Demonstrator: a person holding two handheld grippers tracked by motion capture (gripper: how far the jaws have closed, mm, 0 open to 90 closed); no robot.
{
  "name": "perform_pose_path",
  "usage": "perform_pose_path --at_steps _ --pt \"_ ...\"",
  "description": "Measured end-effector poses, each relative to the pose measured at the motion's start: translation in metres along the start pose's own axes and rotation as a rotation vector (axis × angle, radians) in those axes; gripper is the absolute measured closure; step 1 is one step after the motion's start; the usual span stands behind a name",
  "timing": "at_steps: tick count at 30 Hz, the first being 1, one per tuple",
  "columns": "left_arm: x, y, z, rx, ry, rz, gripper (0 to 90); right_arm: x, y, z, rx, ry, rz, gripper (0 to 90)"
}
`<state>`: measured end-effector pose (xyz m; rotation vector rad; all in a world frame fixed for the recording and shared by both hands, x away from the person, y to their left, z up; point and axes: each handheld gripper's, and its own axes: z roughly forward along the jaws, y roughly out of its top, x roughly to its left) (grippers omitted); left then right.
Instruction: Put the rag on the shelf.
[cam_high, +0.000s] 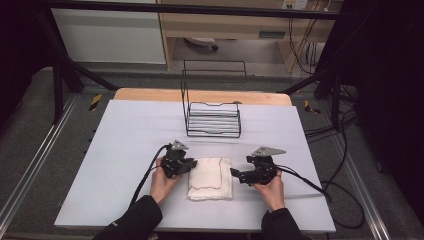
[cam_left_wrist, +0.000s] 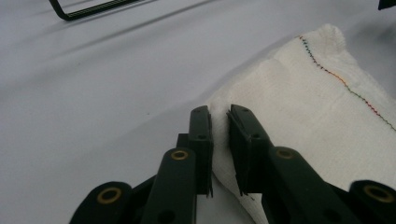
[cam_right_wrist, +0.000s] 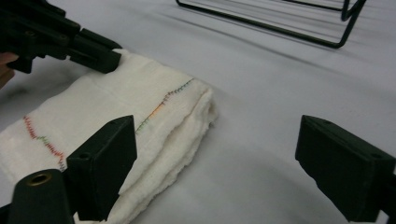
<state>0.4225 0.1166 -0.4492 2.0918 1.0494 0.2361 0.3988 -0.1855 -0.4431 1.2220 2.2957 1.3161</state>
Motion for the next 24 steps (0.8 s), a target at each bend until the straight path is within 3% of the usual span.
perform_pose_path --at_steps 3,7,13,16,20,24 --pt "0.0 0.0 0.0 0.0 0.004 0.007 79.4 0.0 0.005 0.001 -0.018 -0.003 0.02 22.1" --pt "0.001 0.0 0.001 -0.003 -0.009 0.012 79.4 0.0 0.013 0.01 -0.009 -0.028 -0.012 27.9" --pt "0.001 -0.001 0.001 -0.007 -0.007 0.033 79.3 0.001 0.019 0.031 0.032 -0.03 -0.012 38.5" --pt "0.001 -0.001 0.001 -0.011 -0.012 0.042 78.9 0.001 0.019 0.04 0.03 -0.012 0.003 44.8" --pt "0.002 -0.002 0.001 -0.021 -0.017 0.067 78.7 0.002 0.014 0.046 0.065 -0.009 0.006 53.0" --pt "0.002 -0.003 0.001 -0.027 -0.018 0.06 78.6 0.003 0.013 0.047 0.066 0.004 0.007 58.8"
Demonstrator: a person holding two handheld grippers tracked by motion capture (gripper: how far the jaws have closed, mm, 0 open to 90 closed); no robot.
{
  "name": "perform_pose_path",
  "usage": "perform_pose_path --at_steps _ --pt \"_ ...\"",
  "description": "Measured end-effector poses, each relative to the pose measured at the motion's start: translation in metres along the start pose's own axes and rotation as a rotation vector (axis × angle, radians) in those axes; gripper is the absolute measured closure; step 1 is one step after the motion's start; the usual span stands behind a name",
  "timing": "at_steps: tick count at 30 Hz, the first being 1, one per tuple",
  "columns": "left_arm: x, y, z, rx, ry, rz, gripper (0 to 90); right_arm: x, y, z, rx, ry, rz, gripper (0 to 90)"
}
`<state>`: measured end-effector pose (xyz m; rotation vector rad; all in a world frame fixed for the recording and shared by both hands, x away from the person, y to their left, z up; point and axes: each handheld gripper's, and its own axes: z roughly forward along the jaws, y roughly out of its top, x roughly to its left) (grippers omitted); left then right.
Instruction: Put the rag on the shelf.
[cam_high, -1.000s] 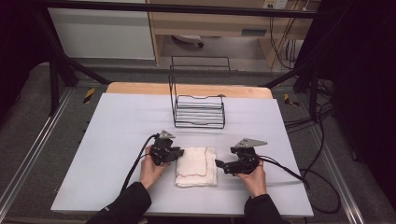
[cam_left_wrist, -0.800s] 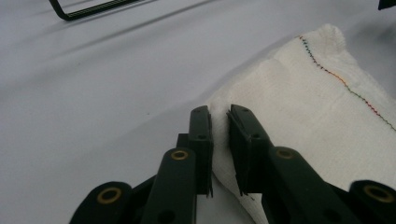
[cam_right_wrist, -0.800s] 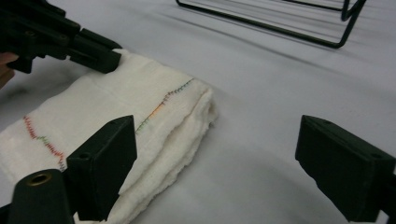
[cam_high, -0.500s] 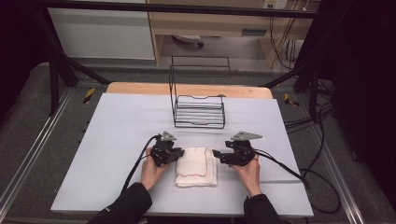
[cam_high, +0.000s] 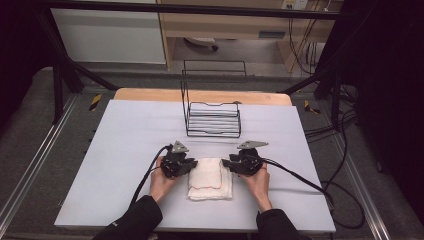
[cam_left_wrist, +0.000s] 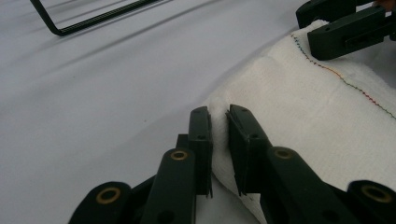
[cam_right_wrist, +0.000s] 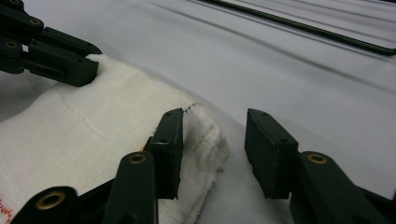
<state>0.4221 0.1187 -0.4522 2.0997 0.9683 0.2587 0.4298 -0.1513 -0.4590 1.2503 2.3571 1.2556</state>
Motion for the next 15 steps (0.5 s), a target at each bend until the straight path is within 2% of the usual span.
perform_pose_path --at_steps 2,4,6,10,13,15 --pt "-0.0001 0.0 -0.0001 0.001 0.001 0.0 78.6 0.0002 -0.0003 0.0005 0.001 0.007 0.004 60.5" --pt "-0.0005 0.0003 0.0 0.002 0.006 0.004 77.6 0.0011 -0.001 0.0013 0.001 0.024 0.01 66.5" --pt "-0.0003 0.0004 0.0 0.003 0.009 0.004 77.2 0.0012 -0.0011 0.0014 0.002 0.027 0.013 67.4" --pt "0.0013 0.0013 0.0001 0.011 0.008 -0.005 74.7 0.0014 -0.001 0.0021 0.009 0.044 0.043 75.1" --pt "0.0016 0.0017 0.0004 0.012 -0.006 -0.004 76.8 0.0014 -0.0002 0.0023 0.016 0.058 0.066 77.9" --pt "0.0008 0.0026 0.0001 0.02 0.0 -0.007 78.1 0.0006 0.0001 0.0023 0.019 0.062 0.067 78.9"
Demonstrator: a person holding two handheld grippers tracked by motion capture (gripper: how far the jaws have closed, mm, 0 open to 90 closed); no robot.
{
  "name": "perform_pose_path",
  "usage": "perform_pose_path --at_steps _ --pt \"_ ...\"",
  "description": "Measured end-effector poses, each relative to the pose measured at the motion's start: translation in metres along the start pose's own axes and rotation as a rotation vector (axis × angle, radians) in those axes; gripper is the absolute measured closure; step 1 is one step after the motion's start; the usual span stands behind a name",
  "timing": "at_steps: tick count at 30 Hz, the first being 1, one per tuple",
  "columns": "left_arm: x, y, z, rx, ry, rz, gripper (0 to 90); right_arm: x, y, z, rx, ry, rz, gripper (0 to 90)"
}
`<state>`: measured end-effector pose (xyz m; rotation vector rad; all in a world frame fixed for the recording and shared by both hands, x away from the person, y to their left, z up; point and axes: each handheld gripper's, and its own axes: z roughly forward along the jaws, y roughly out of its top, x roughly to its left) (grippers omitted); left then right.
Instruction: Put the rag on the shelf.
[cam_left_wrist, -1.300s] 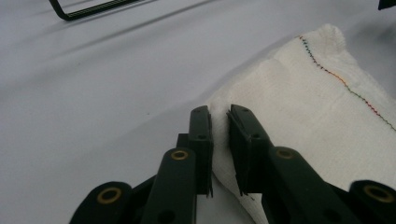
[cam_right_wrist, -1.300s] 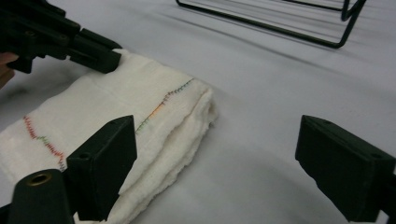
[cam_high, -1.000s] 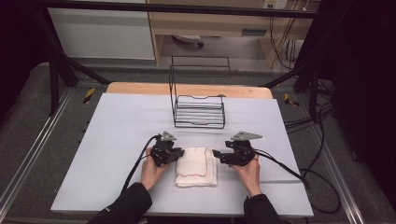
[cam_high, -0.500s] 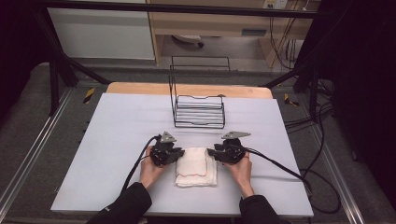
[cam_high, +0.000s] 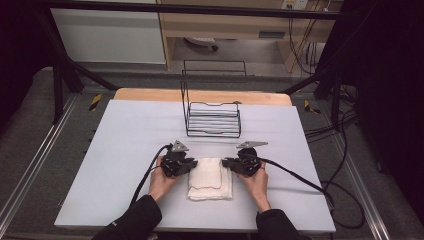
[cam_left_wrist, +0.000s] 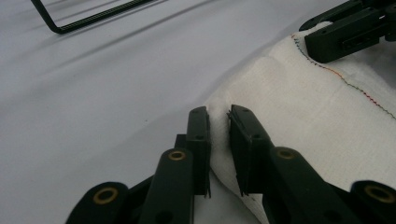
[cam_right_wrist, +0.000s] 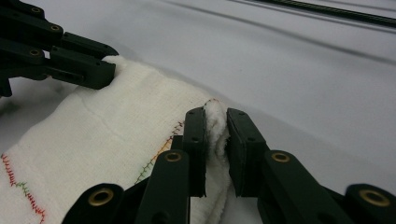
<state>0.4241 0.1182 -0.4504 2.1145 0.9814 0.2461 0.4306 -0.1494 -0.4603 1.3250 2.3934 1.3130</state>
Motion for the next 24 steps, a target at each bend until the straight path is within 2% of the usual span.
perform_pose_path --at_steps 9,14,17,24 --pt "0.003 -0.001 -0.001 -0.003 -0.021 -0.076 81.4 0.001 0.0 -0.001 -0.007 -0.006 0.008 81.0" --pt "0.002 -0.001 -0.002 -0.018 -0.012 -0.076 82.5 0.003 0.0 -0.004 -0.017 -0.009 0.005 81.2" --pt "0.002 -0.001 -0.004 -0.029 -0.016 -0.082 82.8 0.005 0.001 -0.009 -0.043 -0.005 -0.004 81.2" --pt "0.0 0.003 -0.016 -0.09 -0.033 -0.092 82.9 0.011 0.003 -0.026 -0.104 0.016 -0.031 81.1"
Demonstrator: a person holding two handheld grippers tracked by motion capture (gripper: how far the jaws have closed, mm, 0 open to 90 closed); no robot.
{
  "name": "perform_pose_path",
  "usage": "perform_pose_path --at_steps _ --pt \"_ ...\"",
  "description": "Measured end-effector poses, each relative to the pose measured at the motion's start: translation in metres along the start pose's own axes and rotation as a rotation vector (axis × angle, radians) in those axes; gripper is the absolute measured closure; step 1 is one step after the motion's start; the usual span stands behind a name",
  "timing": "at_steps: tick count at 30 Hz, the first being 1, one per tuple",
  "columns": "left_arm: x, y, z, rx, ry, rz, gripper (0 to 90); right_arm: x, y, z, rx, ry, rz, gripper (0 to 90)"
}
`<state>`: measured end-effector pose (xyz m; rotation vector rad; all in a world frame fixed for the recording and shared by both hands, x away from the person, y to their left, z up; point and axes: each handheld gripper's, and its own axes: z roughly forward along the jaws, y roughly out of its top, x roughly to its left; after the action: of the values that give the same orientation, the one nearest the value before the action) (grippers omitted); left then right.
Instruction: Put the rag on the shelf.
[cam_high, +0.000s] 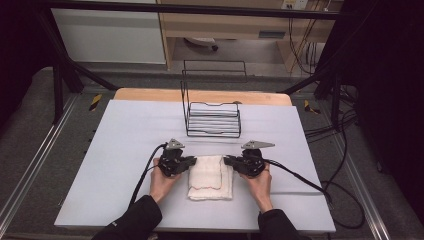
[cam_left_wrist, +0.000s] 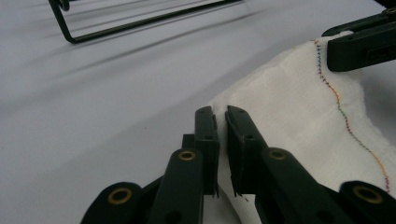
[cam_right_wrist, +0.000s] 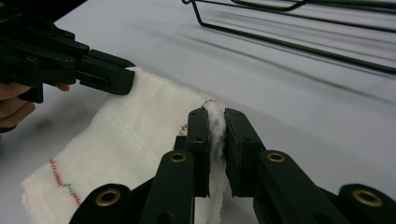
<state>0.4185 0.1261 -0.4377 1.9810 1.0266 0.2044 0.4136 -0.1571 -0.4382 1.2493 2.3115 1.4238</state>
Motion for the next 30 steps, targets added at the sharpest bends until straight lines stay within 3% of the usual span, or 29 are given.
perform_pose_path --at_steps 6,30 --pt "-0.006 0.004 -0.009 -0.041 -0.008 0.013 82.9 0.005 0.003 -0.015 -0.042 0.014 -0.022 81.2" --pt "-0.024 0.022 -0.042 -0.161 -0.024 0.059 83.1 0.018 0.014 -0.042 -0.149 0.003 -0.087 81.4"
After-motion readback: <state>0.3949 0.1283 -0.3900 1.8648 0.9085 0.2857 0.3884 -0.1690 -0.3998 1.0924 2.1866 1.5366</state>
